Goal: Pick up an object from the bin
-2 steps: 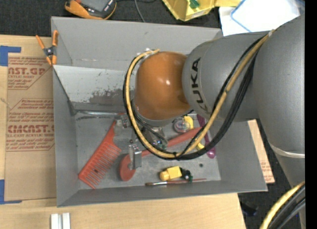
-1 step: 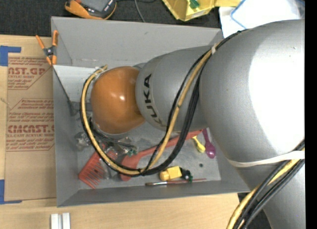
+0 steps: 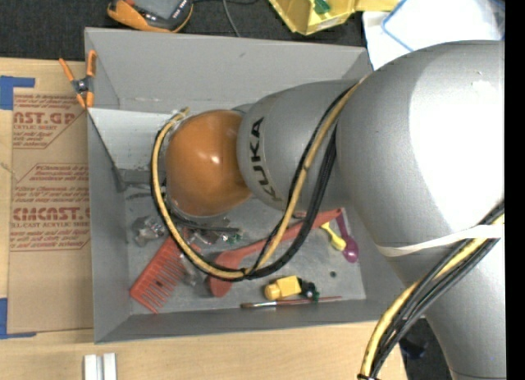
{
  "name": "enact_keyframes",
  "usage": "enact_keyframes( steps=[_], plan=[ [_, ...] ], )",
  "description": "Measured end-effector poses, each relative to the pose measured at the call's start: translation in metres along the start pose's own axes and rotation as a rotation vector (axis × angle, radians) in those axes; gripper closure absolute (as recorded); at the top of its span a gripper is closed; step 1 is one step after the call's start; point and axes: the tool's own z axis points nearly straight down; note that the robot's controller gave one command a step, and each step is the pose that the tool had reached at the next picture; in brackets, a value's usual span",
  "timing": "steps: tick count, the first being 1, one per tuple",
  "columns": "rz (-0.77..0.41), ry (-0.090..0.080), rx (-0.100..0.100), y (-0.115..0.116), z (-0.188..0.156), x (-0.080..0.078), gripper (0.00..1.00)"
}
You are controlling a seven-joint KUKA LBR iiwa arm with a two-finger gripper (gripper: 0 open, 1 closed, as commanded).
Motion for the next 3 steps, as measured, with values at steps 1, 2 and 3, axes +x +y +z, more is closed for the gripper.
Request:
enact_keyframes(
  steps=[1, 2, 3],
  plan=[
    [-0.308, -0.001, -0.008, 0.006, -0.003, 0.005, 1.00],
    [-0.308, -0.002, -0.008, 0.006, -0.003, 0.005, 1.00],
    [-0.309, 0.008, -0.015, 0.008, -0.017, 0.008, 1.00]
  ],
)
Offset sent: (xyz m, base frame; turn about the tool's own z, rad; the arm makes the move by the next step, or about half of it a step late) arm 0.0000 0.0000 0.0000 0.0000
